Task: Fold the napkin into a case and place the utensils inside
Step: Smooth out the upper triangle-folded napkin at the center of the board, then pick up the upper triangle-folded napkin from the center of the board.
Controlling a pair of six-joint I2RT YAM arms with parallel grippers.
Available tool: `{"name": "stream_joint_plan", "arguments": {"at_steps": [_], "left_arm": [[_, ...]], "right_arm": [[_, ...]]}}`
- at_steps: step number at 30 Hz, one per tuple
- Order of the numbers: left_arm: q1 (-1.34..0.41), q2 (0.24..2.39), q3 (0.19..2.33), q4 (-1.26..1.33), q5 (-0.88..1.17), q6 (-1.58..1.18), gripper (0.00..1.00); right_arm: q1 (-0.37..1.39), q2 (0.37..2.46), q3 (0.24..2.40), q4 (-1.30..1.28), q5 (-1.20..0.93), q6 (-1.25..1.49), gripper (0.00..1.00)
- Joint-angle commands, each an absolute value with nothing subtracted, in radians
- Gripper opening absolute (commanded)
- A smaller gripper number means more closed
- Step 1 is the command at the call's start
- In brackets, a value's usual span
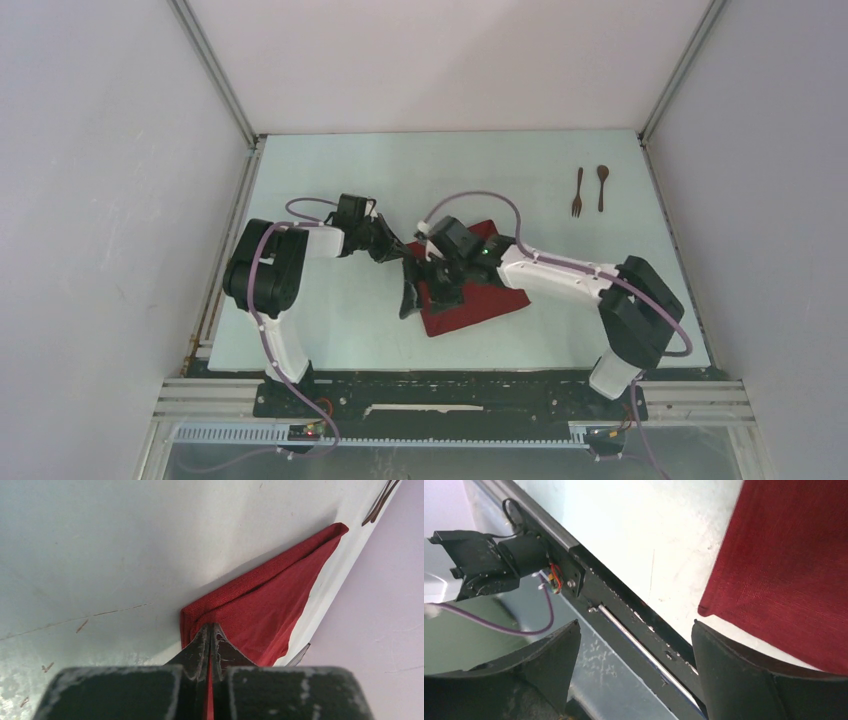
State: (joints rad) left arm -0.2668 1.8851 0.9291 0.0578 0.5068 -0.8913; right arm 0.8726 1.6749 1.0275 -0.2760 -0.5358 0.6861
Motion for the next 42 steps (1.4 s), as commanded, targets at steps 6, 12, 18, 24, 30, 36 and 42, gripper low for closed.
{"name": "stream_joint_plan", "arguments": {"at_steps": [6,12,18,24,30,36,42], "left_arm": [[-0.262,1.882,0.939,0.024,0.479,-0.901,0.03],[-0.256,1.891,0.940,0.023,0.480,-0.900,0.04],[-0.252,1.894,0.940,0.024,0.481,-0.896,0.04],[-0.247,1.899,0.938,0.025,0.483,-0.899,0.04],[-0.242,1.905,0.935,0.027,0.483,-0.896,0.04],[-0.240,1.907,0.935,0.032,0.488,-0.897,0.03],[-0.238,1.910,0.936,0.034,0.489,-0.896,0.03]], "right_arm": [[1.114,1.870,1.570,-1.277,0.287,0.682,0.81],[1.180,2.047,1.714,-1.238,0.330,0.650,0.51],[1.190,2.097,1.753,-1.188,0.264,0.636,0.47],[1.184,2.147,1.767,-1.150,0.227,0.627,0.54],[1.180,2.162,1.765,-1.125,0.221,0.621,0.48],[1.174,2.177,1.747,-1.111,0.230,0.615,0.50],[1.161,2.170,1.693,-1.047,0.246,0.604,0.46]]}}
